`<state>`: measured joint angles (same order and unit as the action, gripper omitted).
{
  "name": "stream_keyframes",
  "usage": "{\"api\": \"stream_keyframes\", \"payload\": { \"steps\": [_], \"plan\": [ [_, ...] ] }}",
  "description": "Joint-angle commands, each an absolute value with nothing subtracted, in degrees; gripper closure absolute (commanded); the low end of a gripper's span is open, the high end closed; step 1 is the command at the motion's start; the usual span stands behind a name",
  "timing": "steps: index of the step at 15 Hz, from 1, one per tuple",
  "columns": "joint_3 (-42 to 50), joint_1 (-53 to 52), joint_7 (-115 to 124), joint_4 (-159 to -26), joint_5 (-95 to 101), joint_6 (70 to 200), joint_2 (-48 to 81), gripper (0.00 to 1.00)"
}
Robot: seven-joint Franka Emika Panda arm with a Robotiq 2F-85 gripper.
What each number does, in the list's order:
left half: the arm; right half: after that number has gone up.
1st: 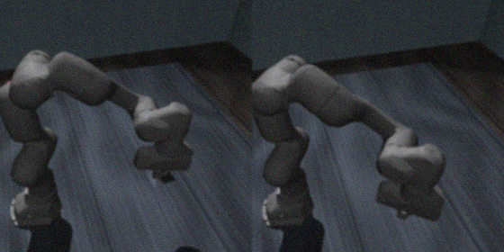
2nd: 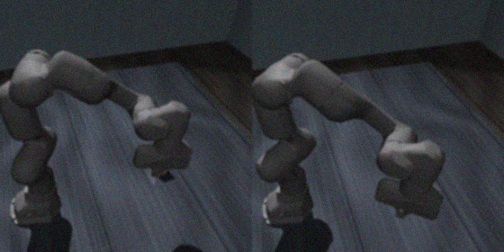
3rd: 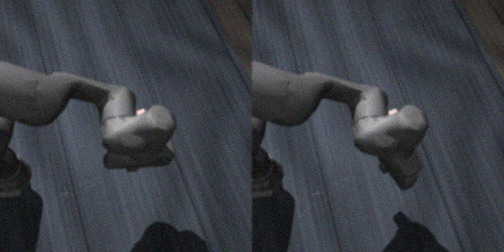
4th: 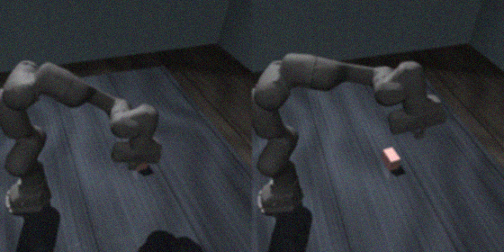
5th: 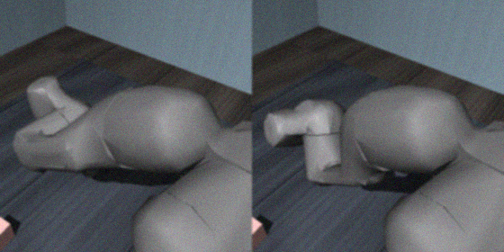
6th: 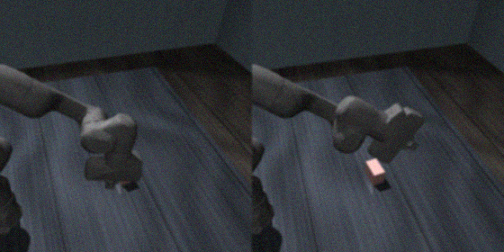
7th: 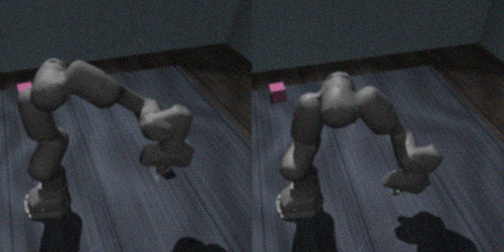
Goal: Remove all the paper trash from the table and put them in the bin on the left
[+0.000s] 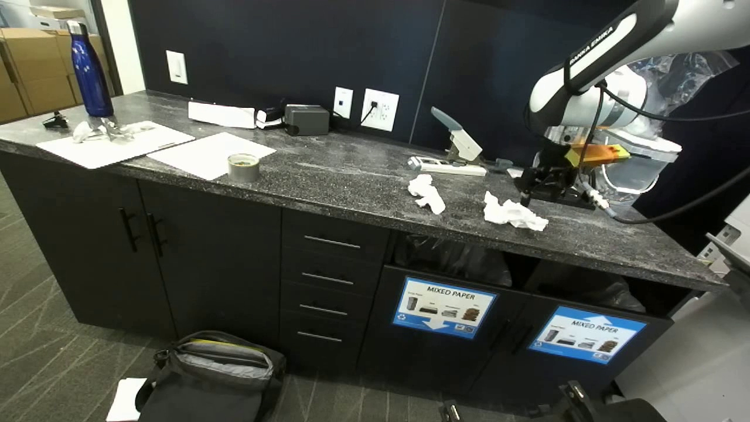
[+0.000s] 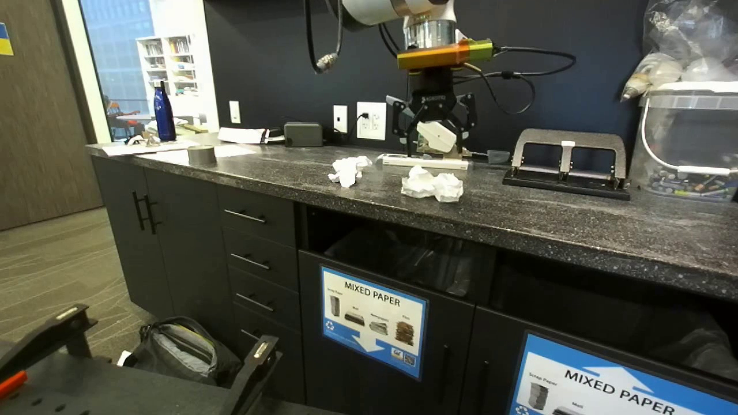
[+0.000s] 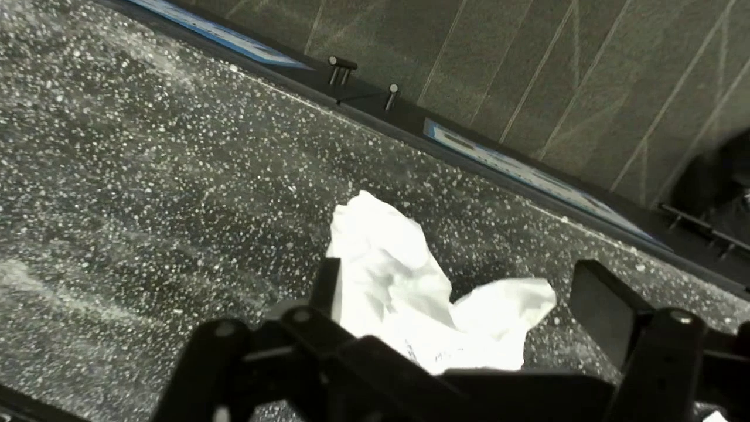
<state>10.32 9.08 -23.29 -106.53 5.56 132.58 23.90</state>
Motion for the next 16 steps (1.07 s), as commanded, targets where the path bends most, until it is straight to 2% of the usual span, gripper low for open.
{"api": "stream_keyframes", "payload": {
  "steps": [1,14,15,16],
  "plan": [
    [7.9,13.1,-30.1,-100.6,7.7,131.8,30.2,0.00],
    [1.7,19.5,-41.7,-92.9,6.7,140.7,39.9,0.00],
    [1.5,19.7,-42.1,-92.7,6.4,141.1,40.2,0.03],
    [1.2,20.0,-42.5,-92.6,6.0,141.4,40.4,0.26]
  ]
}}
